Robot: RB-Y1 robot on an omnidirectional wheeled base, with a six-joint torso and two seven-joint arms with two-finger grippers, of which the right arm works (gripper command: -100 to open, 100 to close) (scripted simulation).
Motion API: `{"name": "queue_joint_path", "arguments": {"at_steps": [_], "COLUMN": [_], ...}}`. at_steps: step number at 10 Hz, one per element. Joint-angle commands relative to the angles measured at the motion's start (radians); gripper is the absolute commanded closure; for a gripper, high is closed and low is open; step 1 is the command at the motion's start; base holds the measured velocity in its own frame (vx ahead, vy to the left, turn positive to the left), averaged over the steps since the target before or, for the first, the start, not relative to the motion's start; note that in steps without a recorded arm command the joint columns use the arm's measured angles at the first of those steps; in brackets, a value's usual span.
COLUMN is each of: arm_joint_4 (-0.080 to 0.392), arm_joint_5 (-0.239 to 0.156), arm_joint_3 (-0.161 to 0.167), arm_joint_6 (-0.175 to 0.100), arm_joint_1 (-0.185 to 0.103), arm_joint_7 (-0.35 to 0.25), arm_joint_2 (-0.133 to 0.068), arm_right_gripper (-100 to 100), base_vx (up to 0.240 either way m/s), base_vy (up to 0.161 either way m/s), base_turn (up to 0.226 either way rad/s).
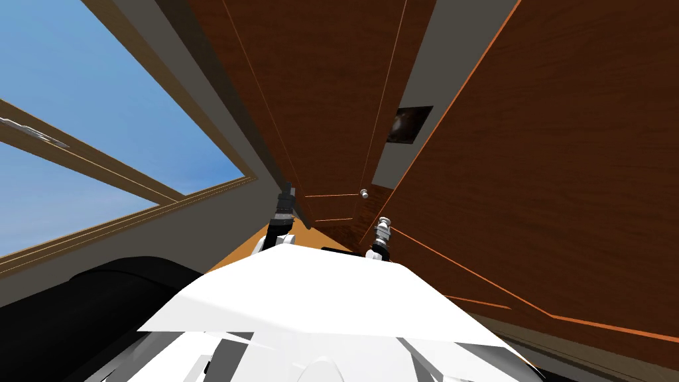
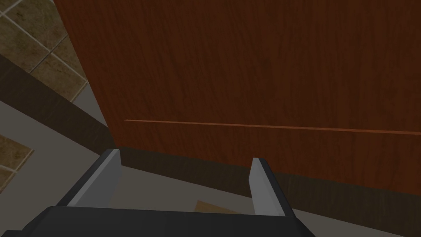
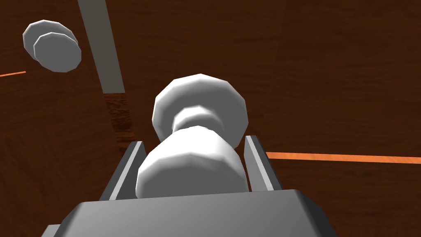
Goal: Push the door open
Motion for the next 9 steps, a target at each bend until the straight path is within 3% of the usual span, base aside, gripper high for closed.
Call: {"name": "queue_joint_path", "arguments": {"at_steps": [1,3,4,5,6,7,8,9], "arm_joint_4": [-0.029,-0.002,-0.002,0.011,0.011,0.025,0.025,0.039], "arm_joint_5": [-0.008,-0.026,-0.026,-0.035,-0.035,-0.044,-0.044,-0.053], "arm_joint_3": [-0.02,-0.069,-0.074,-0.101,-0.101,-0.13,-0.13,-0.158], "arm_joint_6": [0.004,-0.007,-0.007,-0.013,-0.013,-0.019,-0.019,-0.024], "arm_joint_1": [0.017,-0.002,-0.002,-0.012,-0.012,-0.022,-0.022,-0.032], "arm_joint_7": [0.009,0.015,0.015,0.018,0.018,0.021,0.021,0.024], "arm_joint_2": [-0.015,-0.016,-0.016,-0.017,-0.017,-0.017,-0.017,-0.018], "arm_right_gripper": [100,100,100,100,100,100,100,100], "base_vx": [0.032,0.045,0.055,0.057,0.05,0.055,0.049,0.047], "base_vy": [-0.007,-0.007,-0.018,-0.013,-0.016,-0.015,-0.012,-0.015], "base_turn": [-0.011,0.128,0.043,0.091,0.051,0.11,0.073,0.092]}}
